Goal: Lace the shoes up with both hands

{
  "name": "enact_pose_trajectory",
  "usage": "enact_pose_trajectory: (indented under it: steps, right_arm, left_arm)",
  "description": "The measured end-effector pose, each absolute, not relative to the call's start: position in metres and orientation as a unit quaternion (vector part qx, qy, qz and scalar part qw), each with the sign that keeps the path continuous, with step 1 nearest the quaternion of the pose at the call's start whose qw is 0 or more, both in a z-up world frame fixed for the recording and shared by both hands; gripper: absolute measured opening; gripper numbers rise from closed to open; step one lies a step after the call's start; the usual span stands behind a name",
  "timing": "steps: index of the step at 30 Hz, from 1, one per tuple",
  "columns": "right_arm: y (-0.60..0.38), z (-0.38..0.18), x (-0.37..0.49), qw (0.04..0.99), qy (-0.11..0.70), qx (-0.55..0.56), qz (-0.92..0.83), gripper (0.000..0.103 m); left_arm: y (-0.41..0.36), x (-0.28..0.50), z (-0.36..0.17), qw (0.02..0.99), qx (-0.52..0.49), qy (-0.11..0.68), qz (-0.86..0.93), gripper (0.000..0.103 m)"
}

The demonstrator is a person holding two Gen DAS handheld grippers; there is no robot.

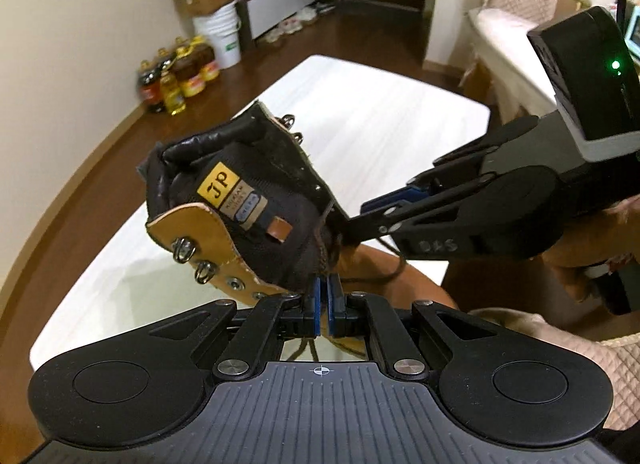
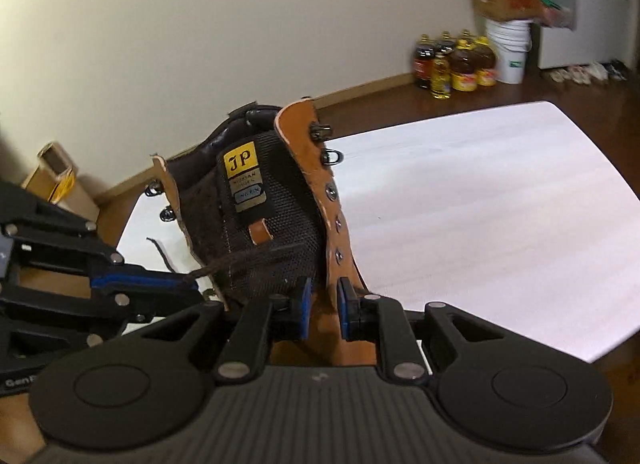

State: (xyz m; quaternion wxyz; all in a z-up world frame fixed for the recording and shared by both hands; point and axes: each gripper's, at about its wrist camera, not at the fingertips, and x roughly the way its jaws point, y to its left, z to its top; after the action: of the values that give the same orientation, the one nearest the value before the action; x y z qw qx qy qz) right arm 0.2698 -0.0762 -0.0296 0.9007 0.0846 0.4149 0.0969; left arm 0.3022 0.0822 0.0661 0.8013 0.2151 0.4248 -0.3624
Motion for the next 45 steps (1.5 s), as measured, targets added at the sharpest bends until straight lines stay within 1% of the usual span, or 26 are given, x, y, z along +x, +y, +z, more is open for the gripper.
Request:
enact_pose_trajectory:
  steps: [5,9,25,26,30,32,35,39,42,43,45]
  right_arm:
    - [-0.077,-0.037,0.277,0.9,0.421,0.076,0.086,0.018]
    - [-0.088,-0.041,0.276,0.898,0.42,0.105,0.08,0.018]
    - [-0.109,-0.04,0.273,0.887,0.424,0.146,0.113,0.019]
    - [-0.111,-0.036,0.272,0.892,0.42,0.116,0.118,0.019]
    - [-0.096,-0.033,0.274,0.897,0.404,-0.068,0.166,0.019]
    - [-0.082,-0.036,0.275,0.879,0.389,-0.179,0.209,0.018]
    - [-0.067,-0.04,0.276,0.851,0.366,-0.28,0.25,0.019]
    - [-0.054,-0.045,0.278,0.826,0.344,-0.353,0.272,0.017]
    - [-0.049,-0.05,0.279,0.803,0.336,-0.394,0.293,0.008]
    - [-0.049,-0.05,0.279,0.799,0.338,-0.397,0.3,0.004]
    - [-0.056,-0.045,0.278,0.803,0.344,-0.378,0.305,0.004]
  left_arm:
    - [0.074,0.309,0.06,0.79,0.227,0.438,-0.364,0.003]
    - [0.07,0.31,0.056,0.783,0.233,0.44,-0.371,0.003]
    - [0.052,0.316,0.047,0.766,0.254,0.449,-0.383,0.003]
    - [0.051,0.316,0.046,0.766,0.254,0.45,-0.382,0.004]
    - [0.051,0.316,0.046,0.77,0.249,0.45,-0.377,0.004]
    - [0.051,0.317,0.046,0.771,0.247,0.451,-0.375,0.004]
    - [0.051,0.315,0.047,0.773,0.243,0.453,-0.371,0.004]
    - [0.051,0.31,0.048,0.78,0.235,0.453,-0.363,0.004]
    - [0.051,0.309,0.049,0.784,0.223,0.456,-0.359,0.004]
    - [0.051,0.309,0.05,0.784,0.22,0.457,-0.359,0.005]
    - [0.057,0.304,0.054,0.784,0.205,0.463,-0.361,0.005]
